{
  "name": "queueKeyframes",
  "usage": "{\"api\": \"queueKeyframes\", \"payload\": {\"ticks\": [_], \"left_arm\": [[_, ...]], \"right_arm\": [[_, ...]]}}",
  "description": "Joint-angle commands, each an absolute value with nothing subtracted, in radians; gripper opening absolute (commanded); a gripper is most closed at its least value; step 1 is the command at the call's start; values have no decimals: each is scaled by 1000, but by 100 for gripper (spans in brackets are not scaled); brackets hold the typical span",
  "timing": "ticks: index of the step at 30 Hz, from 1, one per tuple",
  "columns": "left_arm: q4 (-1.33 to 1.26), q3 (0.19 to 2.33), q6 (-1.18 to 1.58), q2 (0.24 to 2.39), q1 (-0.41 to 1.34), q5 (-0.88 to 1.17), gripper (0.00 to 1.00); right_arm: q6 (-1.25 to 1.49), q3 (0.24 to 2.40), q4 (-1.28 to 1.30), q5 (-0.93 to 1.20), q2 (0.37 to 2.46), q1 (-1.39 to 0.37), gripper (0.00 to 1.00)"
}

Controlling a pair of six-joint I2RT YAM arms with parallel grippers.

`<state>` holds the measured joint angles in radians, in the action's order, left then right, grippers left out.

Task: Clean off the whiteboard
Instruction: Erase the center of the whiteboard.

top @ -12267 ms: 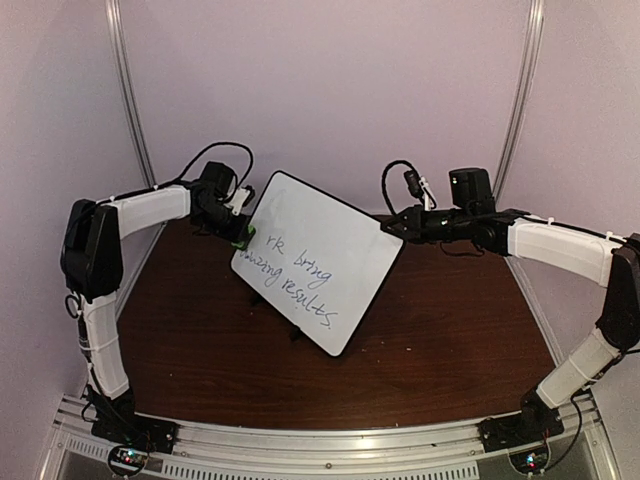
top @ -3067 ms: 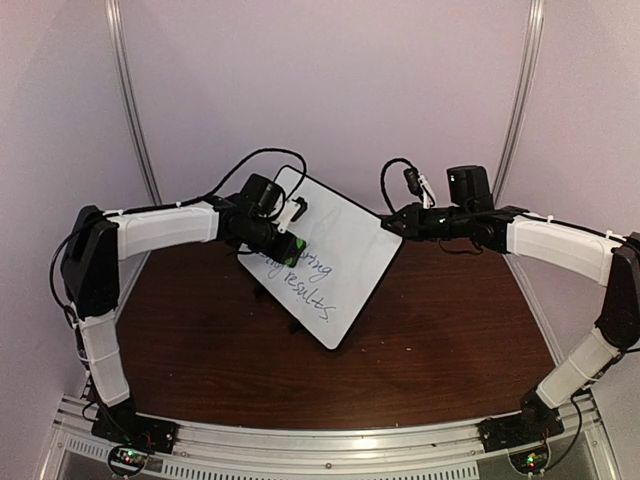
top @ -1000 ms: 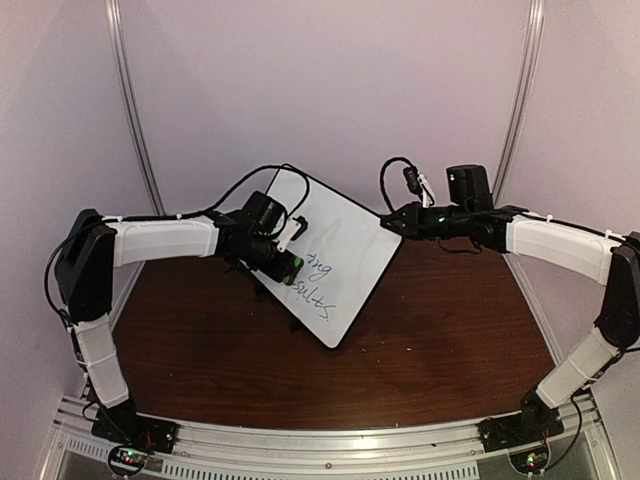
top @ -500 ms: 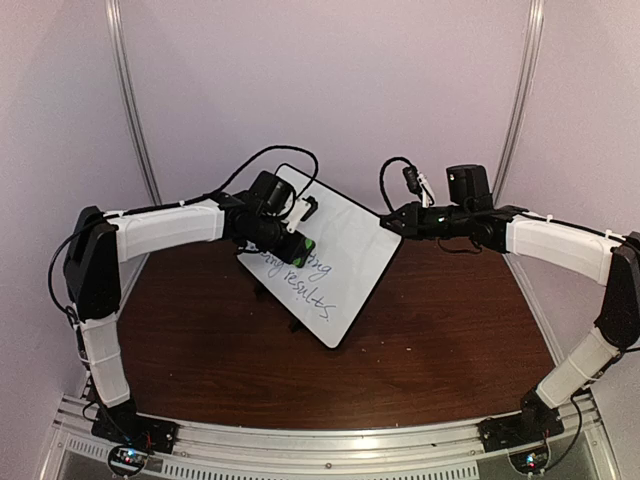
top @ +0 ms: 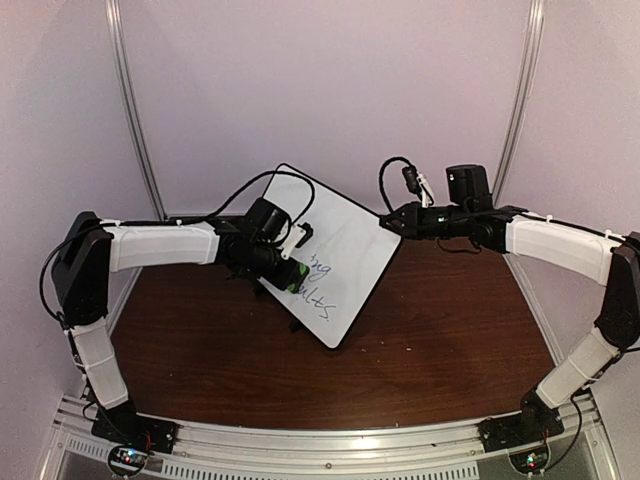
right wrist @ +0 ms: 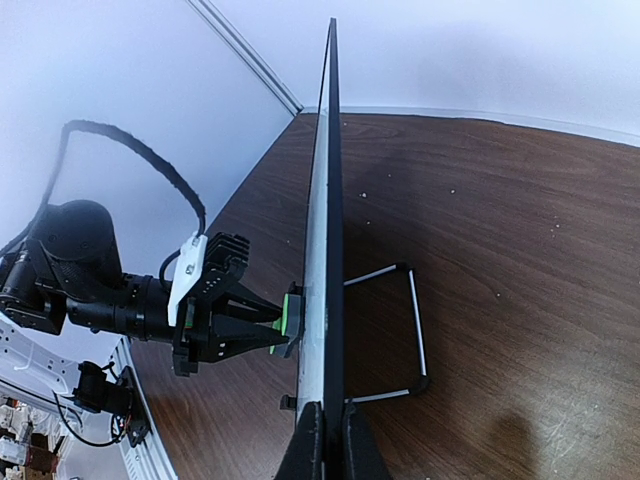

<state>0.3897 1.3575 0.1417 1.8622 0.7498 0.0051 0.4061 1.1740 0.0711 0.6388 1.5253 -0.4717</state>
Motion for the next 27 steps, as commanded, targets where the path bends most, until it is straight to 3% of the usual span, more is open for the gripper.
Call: {"api": "queueKeyframes", "payload": {"ticks": [1, 12, 27], "left_arm": [[365, 1391, 145, 1899, 769, 57, 6], [408, 1634, 95, 1976, 768, -28, 6], [328, 1312, 159, 1896, 805, 55, 5]], "right_arm": [[311, 1190, 56, 784, 1531, -529, 0], [307, 1195, 69, 777, 1524, -531, 0], [310, 1201, 63, 782, 1541, -530, 0]]}}
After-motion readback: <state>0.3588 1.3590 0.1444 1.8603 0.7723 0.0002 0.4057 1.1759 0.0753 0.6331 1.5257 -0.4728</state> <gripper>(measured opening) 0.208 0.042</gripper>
